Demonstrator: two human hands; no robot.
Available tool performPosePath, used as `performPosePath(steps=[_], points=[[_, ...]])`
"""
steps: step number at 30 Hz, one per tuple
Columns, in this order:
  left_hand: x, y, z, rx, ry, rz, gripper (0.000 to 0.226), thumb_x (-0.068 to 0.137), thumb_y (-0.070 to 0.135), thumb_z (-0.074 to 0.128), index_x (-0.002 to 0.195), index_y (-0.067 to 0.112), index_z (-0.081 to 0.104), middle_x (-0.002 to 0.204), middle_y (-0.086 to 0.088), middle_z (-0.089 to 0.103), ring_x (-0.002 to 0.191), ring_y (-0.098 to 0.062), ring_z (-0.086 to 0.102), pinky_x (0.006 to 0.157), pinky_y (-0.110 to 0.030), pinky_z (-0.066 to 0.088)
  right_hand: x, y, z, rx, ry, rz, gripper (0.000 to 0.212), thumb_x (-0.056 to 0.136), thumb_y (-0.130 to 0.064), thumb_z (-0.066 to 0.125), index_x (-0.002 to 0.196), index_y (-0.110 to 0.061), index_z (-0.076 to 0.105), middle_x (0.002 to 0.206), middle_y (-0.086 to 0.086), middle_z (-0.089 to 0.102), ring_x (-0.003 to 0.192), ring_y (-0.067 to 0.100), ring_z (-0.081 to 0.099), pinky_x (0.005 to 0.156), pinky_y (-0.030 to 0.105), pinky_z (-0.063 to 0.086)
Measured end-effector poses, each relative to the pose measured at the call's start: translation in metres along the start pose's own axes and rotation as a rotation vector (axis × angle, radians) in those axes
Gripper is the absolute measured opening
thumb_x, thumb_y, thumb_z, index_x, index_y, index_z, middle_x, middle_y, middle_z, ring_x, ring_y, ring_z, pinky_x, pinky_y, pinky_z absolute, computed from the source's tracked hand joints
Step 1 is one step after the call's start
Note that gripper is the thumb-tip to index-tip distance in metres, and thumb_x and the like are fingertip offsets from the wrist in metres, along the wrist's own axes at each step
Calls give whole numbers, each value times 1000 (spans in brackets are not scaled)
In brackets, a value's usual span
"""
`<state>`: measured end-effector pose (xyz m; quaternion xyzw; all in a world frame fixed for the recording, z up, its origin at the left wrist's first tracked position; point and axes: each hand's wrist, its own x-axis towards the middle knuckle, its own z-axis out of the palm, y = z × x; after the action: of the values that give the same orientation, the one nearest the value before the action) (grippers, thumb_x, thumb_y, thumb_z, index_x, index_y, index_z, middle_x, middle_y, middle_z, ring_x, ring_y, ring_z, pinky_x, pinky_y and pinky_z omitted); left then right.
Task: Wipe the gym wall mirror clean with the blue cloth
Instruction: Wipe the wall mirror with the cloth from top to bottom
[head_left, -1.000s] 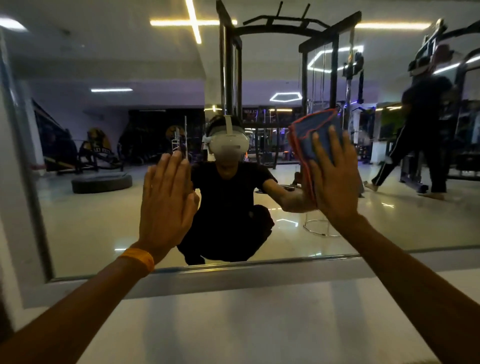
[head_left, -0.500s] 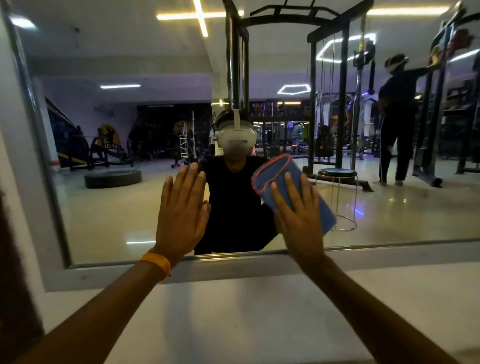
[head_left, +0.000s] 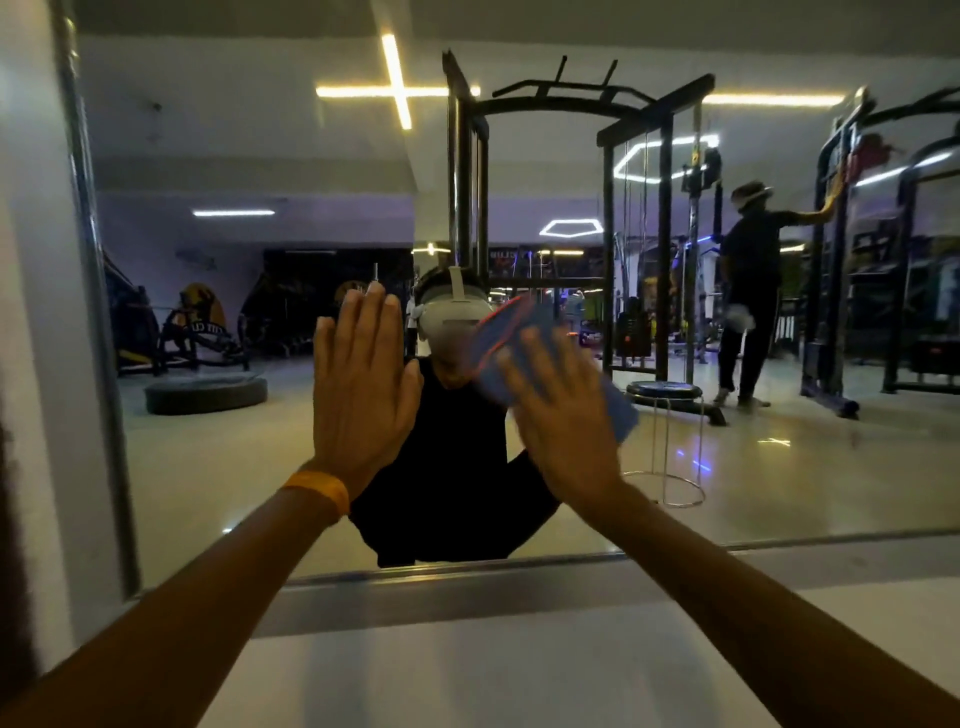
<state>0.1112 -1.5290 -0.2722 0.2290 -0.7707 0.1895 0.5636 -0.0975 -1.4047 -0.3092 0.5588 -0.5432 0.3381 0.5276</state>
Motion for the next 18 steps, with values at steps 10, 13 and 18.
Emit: performPosePath(steps=[10,13,18], points=[[14,-29,-27,14,-35,14,69,104,46,30,165,14,21,174,-8,10,161,-28,1,129,-56,1,104,49,-31,-5,144,350,57,111,-46,25,163,-23,26,171,12,15,159,34,4,128,54,0],[22,-29,-29,37,-23,39,69,104,46,30,165,15,20,174,-8,7,161,-26,-1,129,-53,0,86,1,-6,-48,-85,-258,61,106,-37,44,162,-26,21,171,10,17,158,36,8,129,47,-6],[38,-41,-31,40,-36,38,71,104,48,25,165,13,18,174,-9,6,161,-28,-1,129,-56,2,124,49,-32,-160,-42,-228,59,108,-50,36,161,-28,20,168,14,24,155,36,15,122,65,19]])
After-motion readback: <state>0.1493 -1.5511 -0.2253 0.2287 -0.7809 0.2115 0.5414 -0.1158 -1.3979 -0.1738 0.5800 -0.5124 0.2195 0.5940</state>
